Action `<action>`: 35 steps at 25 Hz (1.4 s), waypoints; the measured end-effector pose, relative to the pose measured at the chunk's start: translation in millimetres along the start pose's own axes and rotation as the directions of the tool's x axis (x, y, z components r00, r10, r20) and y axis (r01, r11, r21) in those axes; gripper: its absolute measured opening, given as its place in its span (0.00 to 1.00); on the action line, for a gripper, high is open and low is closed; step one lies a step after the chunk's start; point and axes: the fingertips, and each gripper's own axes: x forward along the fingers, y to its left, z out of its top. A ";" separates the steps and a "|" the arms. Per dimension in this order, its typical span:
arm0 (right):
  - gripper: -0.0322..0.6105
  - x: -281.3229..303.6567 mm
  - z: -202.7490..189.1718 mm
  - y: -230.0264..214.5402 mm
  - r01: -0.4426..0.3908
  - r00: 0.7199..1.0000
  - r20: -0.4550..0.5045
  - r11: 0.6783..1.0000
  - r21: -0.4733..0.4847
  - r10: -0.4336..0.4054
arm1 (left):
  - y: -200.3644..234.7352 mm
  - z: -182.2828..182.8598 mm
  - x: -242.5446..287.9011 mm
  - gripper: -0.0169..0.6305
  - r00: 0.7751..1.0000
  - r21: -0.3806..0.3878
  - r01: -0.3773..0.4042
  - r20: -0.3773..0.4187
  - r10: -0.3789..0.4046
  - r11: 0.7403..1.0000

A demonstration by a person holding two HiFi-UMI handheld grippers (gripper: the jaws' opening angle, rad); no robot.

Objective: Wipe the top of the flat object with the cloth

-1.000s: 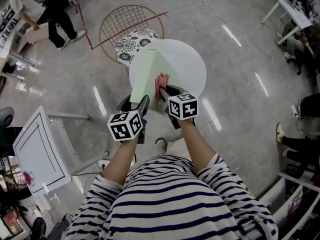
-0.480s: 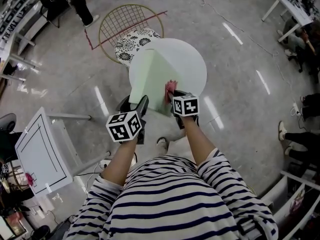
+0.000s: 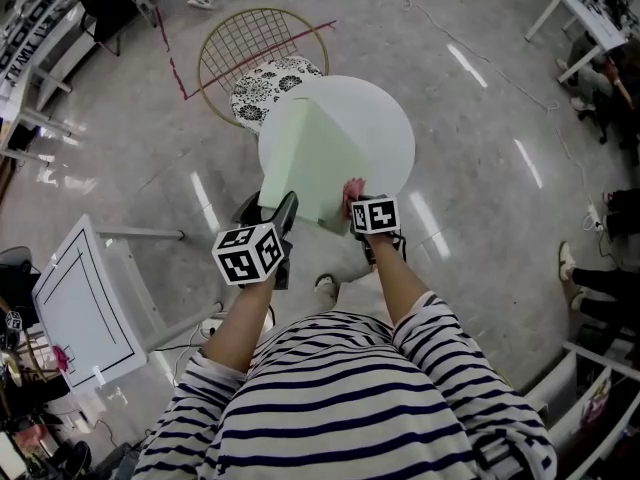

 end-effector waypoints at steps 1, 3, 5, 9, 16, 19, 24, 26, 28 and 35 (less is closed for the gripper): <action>0.13 2.0 -6.0 -1.6 0.004 1.000 -0.019 1.000 -0.003 -0.004 | 0.1 -0.3 -0.1 0.48 1.000 0.002 0.000 0.000 0.000 1.000; 0.13 5.1 -17.0 -4.0 0.006 0.998 -0.058 1.000 -0.013 -0.007 | 0.2 -0.4 0.2 0.48 1.000 0.005 0.002 -0.001 -0.002 1.000; 0.13 6.3 -26.0 -5.4 0.004 0.996 -0.090 1.000 -0.029 -0.006 | 0.0 0.1 0.9 0.48 1.000 0.007 0.002 -0.001 -0.002 1.000; 0.13 1.5 -37.1 -15.5 0.041 0.988 -0.144 0.996 -0.077 -0.052 | -0.2 0.4 2.4 0.48 1.000 0.008 0.002 0.000 -0.002 1.000; 0.13 -53.2 59.2 -24.2 0.111 0.985 0.141 0.992 -0.061 -0.102 | 1.2 -0.8 2.2 0.48 1.000 0.009 0.008 0.006 -0.008 1.000; 0.13 -81.7 117.3 7.6 -0.005 0.939 0.342 0.998 -0.064 0.027 | 2.5 -0.3 3.2 0.48 1.000 0.010 0.012 0.005 -0.012 1.000; 0.13 -113.3 175.7 77.9 -0.224 0.814 0.501 0.955 -0.194 0.293 | 0.6 1.8 5.2 0.48 1.000 0.014 0.017 0.003 -0.017 1.000; 0.13 -114.0 183.4 100.6 -0.244 0.803 0.486 0.934 -0.261 0.345 | 0.4 1.7 5.6 0.48 1.000 0.017 0.018 0.003 -0.018 1.000; 0.13 -110.4 186.1 117.9 -0.250 0.803 0.465 0.919 -0.305 0.373 | 0.2 1.2 5.9 0.48 1.000 0.021 0.020 0.002 -0.020 1.000; 0.13 -86.1 184.1 121.1 -0.229 0.840 0.422 0.928 -0.293 0.341 | 2.9 2.4 7.1 0.48 1.000 0.013 0.021 -0.002 -0.021 1.000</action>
